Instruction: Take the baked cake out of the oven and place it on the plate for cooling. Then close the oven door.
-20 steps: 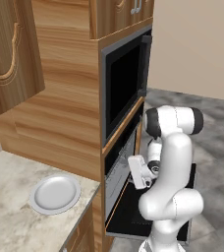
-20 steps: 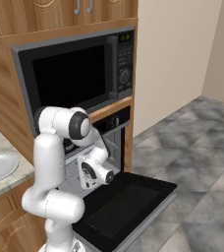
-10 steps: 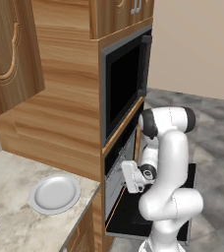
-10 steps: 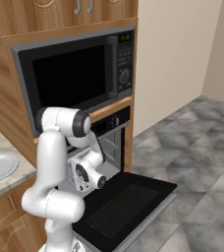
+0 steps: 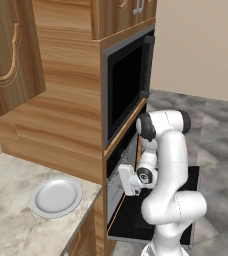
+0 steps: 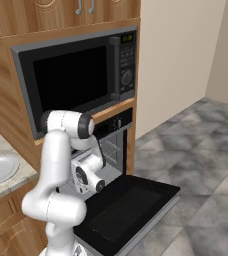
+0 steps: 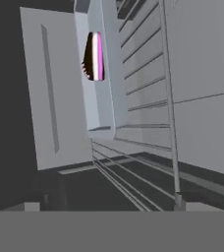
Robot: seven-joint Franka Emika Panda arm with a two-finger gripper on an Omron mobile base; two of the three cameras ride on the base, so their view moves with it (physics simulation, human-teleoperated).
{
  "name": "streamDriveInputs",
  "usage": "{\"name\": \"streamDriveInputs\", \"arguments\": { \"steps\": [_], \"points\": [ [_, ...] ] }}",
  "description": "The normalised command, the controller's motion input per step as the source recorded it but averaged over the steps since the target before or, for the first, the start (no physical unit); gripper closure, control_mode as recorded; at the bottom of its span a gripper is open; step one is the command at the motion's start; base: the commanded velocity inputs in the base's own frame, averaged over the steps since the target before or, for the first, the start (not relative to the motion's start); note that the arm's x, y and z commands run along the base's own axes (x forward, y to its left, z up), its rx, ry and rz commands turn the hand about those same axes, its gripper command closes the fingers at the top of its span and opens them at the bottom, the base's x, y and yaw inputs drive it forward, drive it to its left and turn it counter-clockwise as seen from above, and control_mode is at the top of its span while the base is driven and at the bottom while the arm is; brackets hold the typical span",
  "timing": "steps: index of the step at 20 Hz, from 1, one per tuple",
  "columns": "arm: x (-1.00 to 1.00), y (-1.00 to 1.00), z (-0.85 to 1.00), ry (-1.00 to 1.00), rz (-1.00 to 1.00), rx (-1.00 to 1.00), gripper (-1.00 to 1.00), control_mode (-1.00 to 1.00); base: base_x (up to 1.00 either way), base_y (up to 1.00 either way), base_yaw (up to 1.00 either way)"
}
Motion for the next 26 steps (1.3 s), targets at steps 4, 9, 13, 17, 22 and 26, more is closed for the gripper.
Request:
{"name": "streamDriveInputs", "arguments": {
  "steps": [4, 9, 13, 17, 22, 26],
  "points": [
    [0.30, 0.09, -0.28, 0.00, 0.00, 0.00, -1.00, -1.00, 0.00, 0.00, 0.00],
    [0.32, 0.07, -0.31, 0.00, 0.00, 0.00, -1.00, -1.00, 0.00, 0.00, 0.00],
    [0.32, 0.05, -0.34, 0.00, 0.00, 0.00, -1.00, -1.00, 0.00, 0.00, 0.00],
    [0.28, 0.08, -0.33, 0.00, 0.00, 0.00, -1.00, -1.00, 0.00, 0.00, 0.00],
    [0.28, 0.14, -0.37, 0.00, 0.00, 0.00, -1.00, -1.00, 0.00, 0.00, 0.00],
    [0.28, 0.19, -0.35, 0.00, 0.00, 0.00, -1.00, -1.00, 0.00, 0.00, 0.00]
  ]
}}
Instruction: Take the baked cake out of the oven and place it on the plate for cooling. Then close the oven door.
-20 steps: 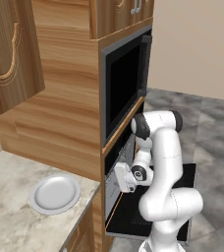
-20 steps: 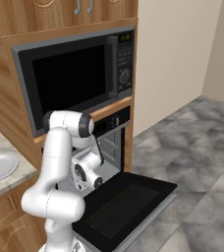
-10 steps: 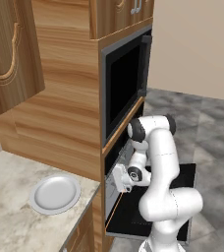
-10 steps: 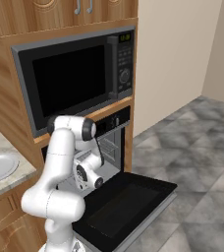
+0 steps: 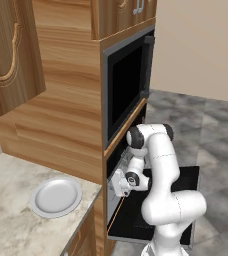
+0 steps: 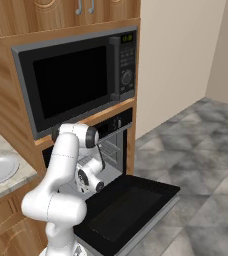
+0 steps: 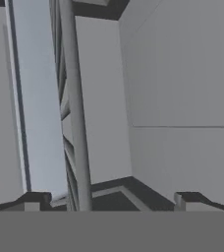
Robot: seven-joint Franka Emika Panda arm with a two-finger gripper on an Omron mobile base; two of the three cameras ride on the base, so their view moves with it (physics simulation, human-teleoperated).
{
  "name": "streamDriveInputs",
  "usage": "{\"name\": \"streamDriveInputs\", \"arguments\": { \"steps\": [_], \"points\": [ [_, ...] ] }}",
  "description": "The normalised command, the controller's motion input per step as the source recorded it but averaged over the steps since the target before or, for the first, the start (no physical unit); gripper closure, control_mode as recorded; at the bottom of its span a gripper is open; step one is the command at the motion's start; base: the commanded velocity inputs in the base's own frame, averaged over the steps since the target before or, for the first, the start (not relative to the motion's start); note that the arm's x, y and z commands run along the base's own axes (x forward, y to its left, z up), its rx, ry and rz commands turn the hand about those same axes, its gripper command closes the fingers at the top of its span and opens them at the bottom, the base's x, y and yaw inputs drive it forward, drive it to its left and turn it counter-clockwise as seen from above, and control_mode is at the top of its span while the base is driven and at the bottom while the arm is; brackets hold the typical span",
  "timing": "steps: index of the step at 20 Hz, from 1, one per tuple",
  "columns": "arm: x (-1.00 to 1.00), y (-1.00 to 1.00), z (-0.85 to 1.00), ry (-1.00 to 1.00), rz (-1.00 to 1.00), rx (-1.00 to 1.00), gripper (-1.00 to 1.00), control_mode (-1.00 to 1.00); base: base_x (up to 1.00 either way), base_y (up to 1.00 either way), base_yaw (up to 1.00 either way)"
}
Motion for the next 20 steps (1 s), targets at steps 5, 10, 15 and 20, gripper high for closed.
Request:
{"name": "streamDriveInputs", "arguments": {
  "steps": [5, 10, 15, 20],
  "points": [
    [0.22, 0.23, -0.32, 0.00, 0.00, -0.01, -1.00, -1.00, 0.00, 0.00, 0.00],
    [0.17, 0.28, -0.27, 0.00, 0.00, -0.06, 1.00, -1.00, 0.00, 0.00, 0.00],
    [0.07, 0.09, -0.20, 0.00, 0.00, -0.11, 1.00, -1.00, 0.00, 0.00, 0.00],
    [0.02, 0.00, -0.17, 0.00, 0.00, -0.13, 1.00, -1.00, 0.00, 0.00, 0.00]
  ]
}}
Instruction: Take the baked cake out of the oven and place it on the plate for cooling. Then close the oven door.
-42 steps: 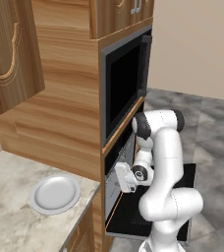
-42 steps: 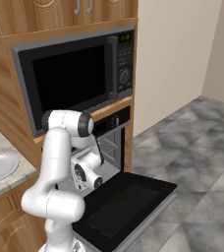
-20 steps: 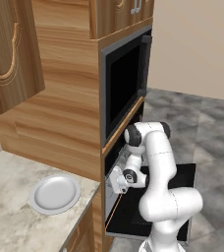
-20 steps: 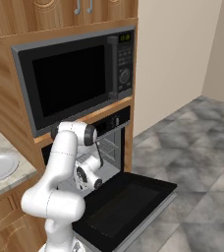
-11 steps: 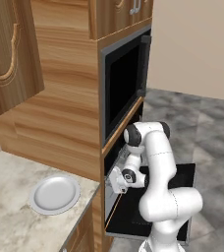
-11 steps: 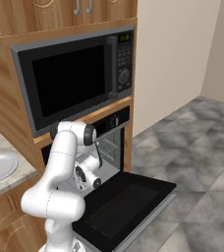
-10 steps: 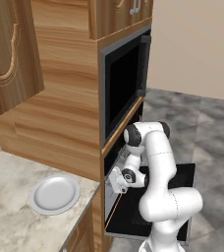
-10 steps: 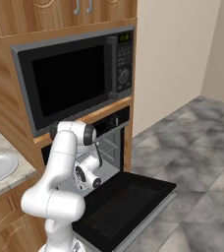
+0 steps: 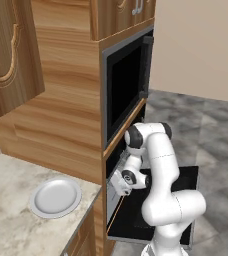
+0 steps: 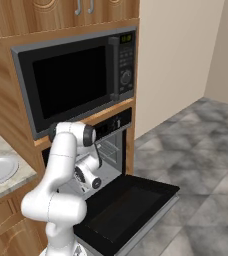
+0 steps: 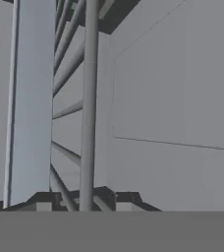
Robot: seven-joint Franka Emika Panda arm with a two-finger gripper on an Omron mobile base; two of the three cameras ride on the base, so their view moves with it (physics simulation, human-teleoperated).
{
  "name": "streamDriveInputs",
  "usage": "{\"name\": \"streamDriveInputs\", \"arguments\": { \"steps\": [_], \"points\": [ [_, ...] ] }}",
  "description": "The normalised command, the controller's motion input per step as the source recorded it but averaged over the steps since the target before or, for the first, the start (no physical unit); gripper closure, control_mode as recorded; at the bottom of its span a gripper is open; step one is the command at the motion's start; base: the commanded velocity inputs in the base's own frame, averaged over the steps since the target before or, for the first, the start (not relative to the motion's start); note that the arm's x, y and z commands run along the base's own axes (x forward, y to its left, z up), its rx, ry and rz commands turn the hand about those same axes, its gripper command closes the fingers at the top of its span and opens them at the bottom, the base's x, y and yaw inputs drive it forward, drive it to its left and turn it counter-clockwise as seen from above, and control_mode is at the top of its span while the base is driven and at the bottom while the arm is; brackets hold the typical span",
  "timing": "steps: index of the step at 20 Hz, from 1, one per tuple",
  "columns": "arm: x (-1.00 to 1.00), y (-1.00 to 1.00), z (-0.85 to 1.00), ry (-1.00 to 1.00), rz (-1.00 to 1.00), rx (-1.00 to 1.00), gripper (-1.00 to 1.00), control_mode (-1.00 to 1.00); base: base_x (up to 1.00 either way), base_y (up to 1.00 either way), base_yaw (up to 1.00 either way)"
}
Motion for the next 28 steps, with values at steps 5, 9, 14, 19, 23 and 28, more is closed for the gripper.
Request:
{"name": "streamDriveInputs", "arguments": {
  "steps": [5, 9, 14, 19, 23, 28],
  "points": [
    [0.00, -0.37, -0.30, 0.00, 0.00, -0.11, 1.00, -1.00, 0.00, 0.00, 0.00],
    [0.00, -0.74, -0.38, 0.02, 0.00, -0.08, 1.00, -1.00, 0.00, 0.00, 0.00],
    [0.00, -0.94, -0.41, 0.05, 0.00, -0.07, 1.00, -1.00, 0.00, 0.00, 0.00],
    [0.00, -1.00, -0.40, 0.05, 0.00, -0.03, 1.00, -1.00, 0.00, 0.00, 0.00],
    [-0.04, -1.00, -0.42, 0.04, 0.00, 0.00, 1.00, -1.00, 0.00, 0.00, 0.00],
    [-0.24, -1.00, -0.34, 0.02, -0.01, 0.00, 1.00, -1.00, 0.00, 0.00, 0.00]
  ]
}}
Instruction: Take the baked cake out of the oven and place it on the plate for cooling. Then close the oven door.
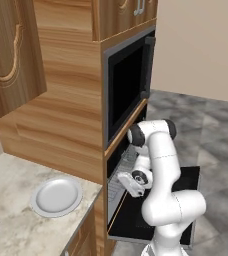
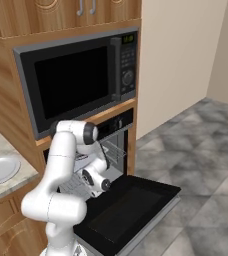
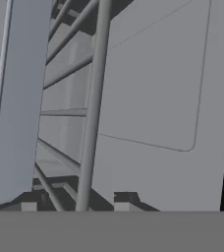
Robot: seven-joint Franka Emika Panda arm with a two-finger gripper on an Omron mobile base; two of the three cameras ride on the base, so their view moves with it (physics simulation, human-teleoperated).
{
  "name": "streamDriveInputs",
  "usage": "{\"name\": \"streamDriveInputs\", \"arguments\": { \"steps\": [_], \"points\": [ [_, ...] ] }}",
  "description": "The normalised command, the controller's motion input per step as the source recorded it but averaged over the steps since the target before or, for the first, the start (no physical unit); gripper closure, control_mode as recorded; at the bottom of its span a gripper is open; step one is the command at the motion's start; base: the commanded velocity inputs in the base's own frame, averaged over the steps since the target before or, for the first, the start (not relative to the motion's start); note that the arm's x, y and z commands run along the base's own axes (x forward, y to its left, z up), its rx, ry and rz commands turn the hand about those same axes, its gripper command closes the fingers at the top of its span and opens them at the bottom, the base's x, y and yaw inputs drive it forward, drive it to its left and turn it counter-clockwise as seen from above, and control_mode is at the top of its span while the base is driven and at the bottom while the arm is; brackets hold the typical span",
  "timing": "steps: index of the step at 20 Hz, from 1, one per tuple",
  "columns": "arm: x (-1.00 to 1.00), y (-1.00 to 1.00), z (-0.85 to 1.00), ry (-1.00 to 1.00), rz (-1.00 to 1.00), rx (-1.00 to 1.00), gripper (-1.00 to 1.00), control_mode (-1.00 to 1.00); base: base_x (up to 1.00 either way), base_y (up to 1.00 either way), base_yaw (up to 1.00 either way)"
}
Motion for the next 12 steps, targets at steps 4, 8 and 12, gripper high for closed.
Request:
{"name": "streamDriveInputs", "arguments": {
  "steps": [4, 8, 12],
  "points": [
    [-0.39, -1.00, -0.28, 0.00, -0.05, 0.00, 1.00, -1.00, 0.00, 0.00, 0.00],
    [-0.43, -1.00, -0.24, 0.02, -0.09, 0.00, 1.00, -1.00, 0.00, 0.00, 0.00],
    [-0.47, -1.00, -0.24, 0.03, -0.14, -0.02, 1.00, -1.00, 0.00, 0.00, 0.00]
  ]
}}
